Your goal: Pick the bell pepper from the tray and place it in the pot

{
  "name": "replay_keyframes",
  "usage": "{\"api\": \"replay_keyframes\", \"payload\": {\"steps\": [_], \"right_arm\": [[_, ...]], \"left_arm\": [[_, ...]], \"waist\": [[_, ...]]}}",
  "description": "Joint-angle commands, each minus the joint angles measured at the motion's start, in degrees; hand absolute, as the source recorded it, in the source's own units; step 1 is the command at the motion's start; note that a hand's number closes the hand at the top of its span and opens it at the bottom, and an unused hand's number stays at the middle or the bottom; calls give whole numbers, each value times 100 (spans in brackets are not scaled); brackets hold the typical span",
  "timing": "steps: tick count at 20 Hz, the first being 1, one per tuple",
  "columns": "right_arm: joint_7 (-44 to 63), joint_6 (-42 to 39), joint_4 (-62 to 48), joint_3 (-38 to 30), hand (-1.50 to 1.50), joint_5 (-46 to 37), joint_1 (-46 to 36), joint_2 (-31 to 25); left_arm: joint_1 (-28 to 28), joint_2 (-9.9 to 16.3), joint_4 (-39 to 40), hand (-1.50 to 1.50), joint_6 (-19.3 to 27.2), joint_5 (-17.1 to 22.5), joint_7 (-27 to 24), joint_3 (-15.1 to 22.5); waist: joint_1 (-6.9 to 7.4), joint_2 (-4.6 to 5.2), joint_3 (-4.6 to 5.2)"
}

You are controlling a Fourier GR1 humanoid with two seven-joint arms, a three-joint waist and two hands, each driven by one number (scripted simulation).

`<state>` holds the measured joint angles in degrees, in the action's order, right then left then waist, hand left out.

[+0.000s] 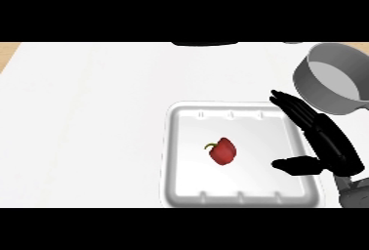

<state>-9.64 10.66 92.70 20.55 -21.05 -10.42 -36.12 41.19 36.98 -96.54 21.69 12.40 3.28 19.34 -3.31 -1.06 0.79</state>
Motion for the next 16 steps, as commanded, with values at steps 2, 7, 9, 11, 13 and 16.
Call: {"api": "replay_keyframes", "payload": {"steps": [2,7,9,11,13,16], "right_arm": [[897,-659,112,539,-150,-602,-158,-387],[1795,-1561,129,1002,-150,-913,-412,-600],[2210,-1858,239,1173,-150,-952,-554,-490],[2607,-2170,291,1269,-150,-928,-706,-394],[2936,-2401,358,1402,-150,-948,-794,-279],[3360,-2649,425,1535,-150,-950,-964,-46]], "left_arm": [[-1416,-83,-631,0,233,15,-428,-720],[-1488,-160,-583,0,251,-1,-476,-619],[-1508,-87,-629,0,203,79,-466,-693],[-1522,-84,-597,0,192,35,-502,-637],[-1589,-48,-523,0,129,143,-494,-728],[-1673,-72,-577,0,196,90,-409,-655]], "waist": [[-102,0,9],[-21,52,5],[14,49,-1],[57,55,-7],[45,56,-8],[15,65,-26]]}}
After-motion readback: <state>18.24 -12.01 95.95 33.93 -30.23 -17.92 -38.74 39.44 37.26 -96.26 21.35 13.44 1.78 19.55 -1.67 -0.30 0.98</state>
